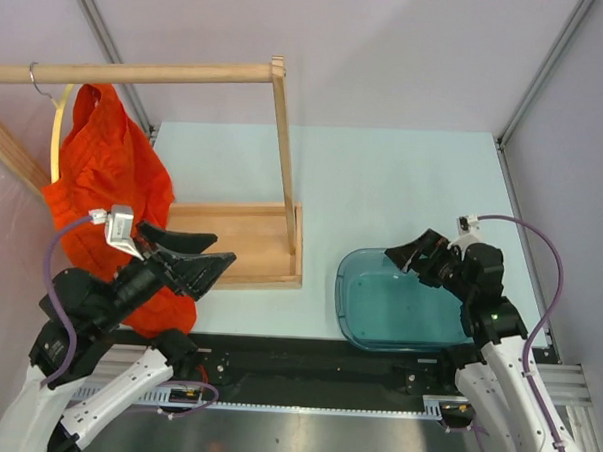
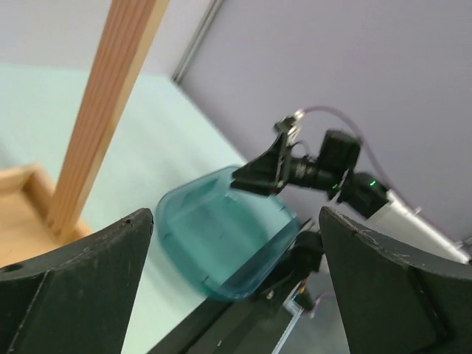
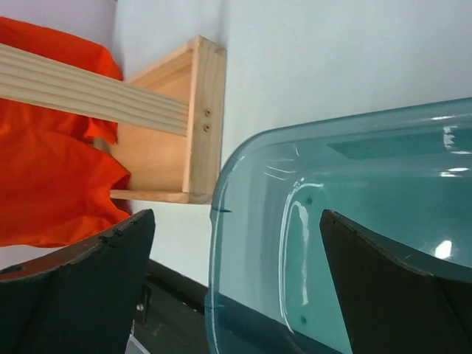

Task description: Remove the shorts from the hanger

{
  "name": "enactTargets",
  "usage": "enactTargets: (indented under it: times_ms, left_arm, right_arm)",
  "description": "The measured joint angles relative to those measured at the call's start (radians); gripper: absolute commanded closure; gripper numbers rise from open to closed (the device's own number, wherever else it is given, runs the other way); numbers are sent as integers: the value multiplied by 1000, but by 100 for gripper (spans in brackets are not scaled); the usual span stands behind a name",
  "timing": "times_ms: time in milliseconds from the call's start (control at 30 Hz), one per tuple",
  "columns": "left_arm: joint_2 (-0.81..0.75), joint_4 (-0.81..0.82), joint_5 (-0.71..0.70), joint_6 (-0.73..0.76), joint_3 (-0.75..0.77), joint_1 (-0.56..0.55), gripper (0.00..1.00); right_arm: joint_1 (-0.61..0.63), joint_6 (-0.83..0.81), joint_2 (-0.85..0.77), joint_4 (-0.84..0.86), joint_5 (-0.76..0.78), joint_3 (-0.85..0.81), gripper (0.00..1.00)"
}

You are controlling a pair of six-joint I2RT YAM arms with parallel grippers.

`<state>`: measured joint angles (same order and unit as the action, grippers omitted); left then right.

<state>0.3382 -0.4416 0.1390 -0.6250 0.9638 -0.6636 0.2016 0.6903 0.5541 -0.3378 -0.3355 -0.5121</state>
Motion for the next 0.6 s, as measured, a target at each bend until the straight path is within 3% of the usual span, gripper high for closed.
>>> enactTargets:
  times_ms: [200,300,467,600]
  left_arm:
    - [-51,-179,-69,82,53,0,0]
    - [-24,-250,-135,122,166,0,0]
    - [218,-382,-299,212,516,0,0]
    - [400,-441,-446,283,678,0,0]
  right_arm:
    - [14,-94,62,-64,-13,-51,0]
    - [39,-131,69,-64,-45,-65,0]
    - [188,-174,89,-63,-47,-109,0]
    - [316,-196,130,-62,10,-161,0]
